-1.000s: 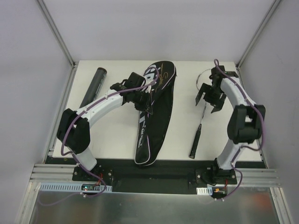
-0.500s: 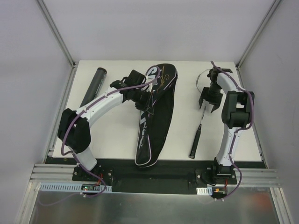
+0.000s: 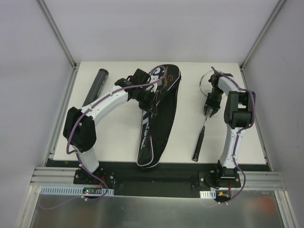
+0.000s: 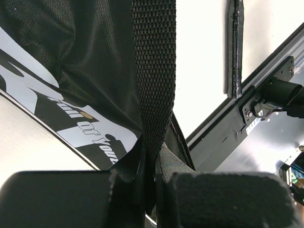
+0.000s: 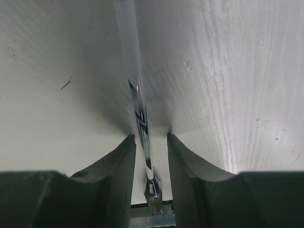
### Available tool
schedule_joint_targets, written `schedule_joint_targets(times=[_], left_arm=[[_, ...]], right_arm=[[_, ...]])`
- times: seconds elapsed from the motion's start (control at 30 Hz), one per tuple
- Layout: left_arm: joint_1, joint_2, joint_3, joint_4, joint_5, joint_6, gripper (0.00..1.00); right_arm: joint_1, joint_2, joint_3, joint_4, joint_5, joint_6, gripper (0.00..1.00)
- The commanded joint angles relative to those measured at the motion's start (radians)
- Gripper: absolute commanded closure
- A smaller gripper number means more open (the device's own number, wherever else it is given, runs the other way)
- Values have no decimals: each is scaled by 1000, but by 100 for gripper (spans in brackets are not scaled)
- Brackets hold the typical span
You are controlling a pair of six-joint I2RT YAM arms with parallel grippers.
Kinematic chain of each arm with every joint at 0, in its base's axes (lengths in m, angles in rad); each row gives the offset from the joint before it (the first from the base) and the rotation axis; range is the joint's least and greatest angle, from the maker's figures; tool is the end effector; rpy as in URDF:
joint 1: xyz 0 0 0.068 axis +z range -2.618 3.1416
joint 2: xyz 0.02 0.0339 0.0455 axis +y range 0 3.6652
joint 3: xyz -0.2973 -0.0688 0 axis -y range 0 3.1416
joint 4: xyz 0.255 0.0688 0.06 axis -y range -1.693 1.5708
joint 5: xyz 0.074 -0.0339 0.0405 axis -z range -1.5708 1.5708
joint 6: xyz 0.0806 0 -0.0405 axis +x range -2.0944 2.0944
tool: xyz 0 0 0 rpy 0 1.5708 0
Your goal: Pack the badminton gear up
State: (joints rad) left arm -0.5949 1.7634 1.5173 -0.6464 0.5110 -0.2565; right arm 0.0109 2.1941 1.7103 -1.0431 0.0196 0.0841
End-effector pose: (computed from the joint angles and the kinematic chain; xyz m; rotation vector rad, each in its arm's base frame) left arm 0.3335 -0.2733 0.2890 0.6630 2.4816 -0.9811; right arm 0.4540 0.0034 0.1350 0.1140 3.0946 -0.0271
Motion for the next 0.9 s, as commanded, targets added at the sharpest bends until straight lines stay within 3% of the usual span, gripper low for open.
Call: schedule_joint_targets(times=[0.0,0.07,0.17,0.2,0.4,0.53,0.63,0.87], left_arm=[[-2,-13,49,-15,-2,25,100],[-2,-16,47,-16,-8,22,100],[-2,-24,52,-21,-19,16,100],[0,-25,52,-21,-20,16,100],[21,-13,61,-21,-19,14,100],[49,17,81,-21,1,8,100],[58,30,101,-21,6,11,100],[66,45,129,-29,-8,16,100]], right_arm=[[6,12,-11,14,14,-14,67],[8,16,-9,14,26,-20,71],[9,23,0,0,14,-41,96],[9,7,0,-14,11,-53,99],[44,-230,-133,-22,-47,-49,99],[87,-483,-386,28,-130,-41,99],[152,-585,-498,60,-197,-43,99],[363,-809,-678,61,-170,5,99]])
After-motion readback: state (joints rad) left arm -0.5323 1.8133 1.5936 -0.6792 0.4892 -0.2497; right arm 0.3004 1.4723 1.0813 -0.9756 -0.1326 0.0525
